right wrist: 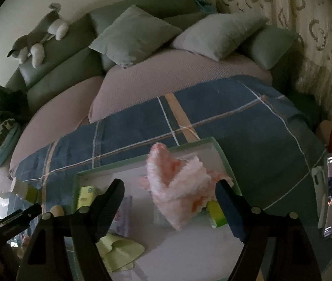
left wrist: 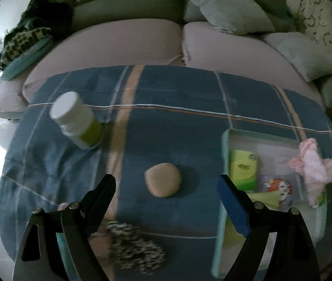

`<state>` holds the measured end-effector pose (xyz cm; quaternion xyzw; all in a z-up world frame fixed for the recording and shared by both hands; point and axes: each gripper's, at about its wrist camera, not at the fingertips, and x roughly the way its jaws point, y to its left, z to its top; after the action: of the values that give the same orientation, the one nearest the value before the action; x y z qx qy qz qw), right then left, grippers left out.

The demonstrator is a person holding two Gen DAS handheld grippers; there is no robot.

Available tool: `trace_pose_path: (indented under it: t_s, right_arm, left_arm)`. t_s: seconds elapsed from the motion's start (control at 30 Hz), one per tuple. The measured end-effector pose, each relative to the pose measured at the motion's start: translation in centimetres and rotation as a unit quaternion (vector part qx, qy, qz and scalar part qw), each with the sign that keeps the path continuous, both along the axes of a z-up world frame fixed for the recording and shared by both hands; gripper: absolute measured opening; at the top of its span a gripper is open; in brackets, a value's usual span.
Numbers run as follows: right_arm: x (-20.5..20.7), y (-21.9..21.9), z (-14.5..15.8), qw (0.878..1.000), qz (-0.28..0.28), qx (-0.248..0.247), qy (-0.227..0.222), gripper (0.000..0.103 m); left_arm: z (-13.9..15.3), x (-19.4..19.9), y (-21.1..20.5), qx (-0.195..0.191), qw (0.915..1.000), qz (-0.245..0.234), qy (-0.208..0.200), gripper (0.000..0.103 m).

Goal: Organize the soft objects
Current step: 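Withdraw both tools from the tray toward the remaining pile, then grasp the red-pink hair tie with the left tool while the right tool grasps the leopard-print scrunchie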

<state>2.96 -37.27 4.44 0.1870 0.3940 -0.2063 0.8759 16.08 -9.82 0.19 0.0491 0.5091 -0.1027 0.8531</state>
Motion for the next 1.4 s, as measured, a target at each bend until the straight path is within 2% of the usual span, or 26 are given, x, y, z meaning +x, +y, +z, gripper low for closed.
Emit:
trace_pose_path:
  t_s: [0.3, 0.7, 0.9, 1.1, 1.4]
  right_arm:
    - [1.3, 3.6, 0.7, 0.997, 0.063, 0.038, -0.028, 0.083]
    - [3.8, 11.1, -0.7, 0.985, 0.167, 0.052, -0.005, 0.083]
    - [5.3, 15.4, -3.1, 0.968, 0.236, 0.078, 0.023, 0.083]
    - [5.8, 18.3, -4.9, 0.957, 0.273, 0.077, 0.053, 0.083]
    - [6.4, 21.7, -6.3, 0.937, 0.328, 0.098, 0.075, 0.083]
  left_arm:
    - [0.0, -0.9, 4.0, -0.005, 0.9995, 0.022, 0.021, 0.088]
    - [-0.4, -0.7, 8.2, -0.018, 0.9972, 0.062, 0.038, 0.088]
    - [-0.9, -0.8, 9.7, -0.022, 0.9956, 0.076, 0.051, 0.088]
    - [-1.2, -0.8, 11.4, -0.025, 0.9934, 0.093, 0.062, 0.088]
    - [-1.2, -0.3, 13.8, -0.061, 0.9894, 0.104, 0.082, 0.088]
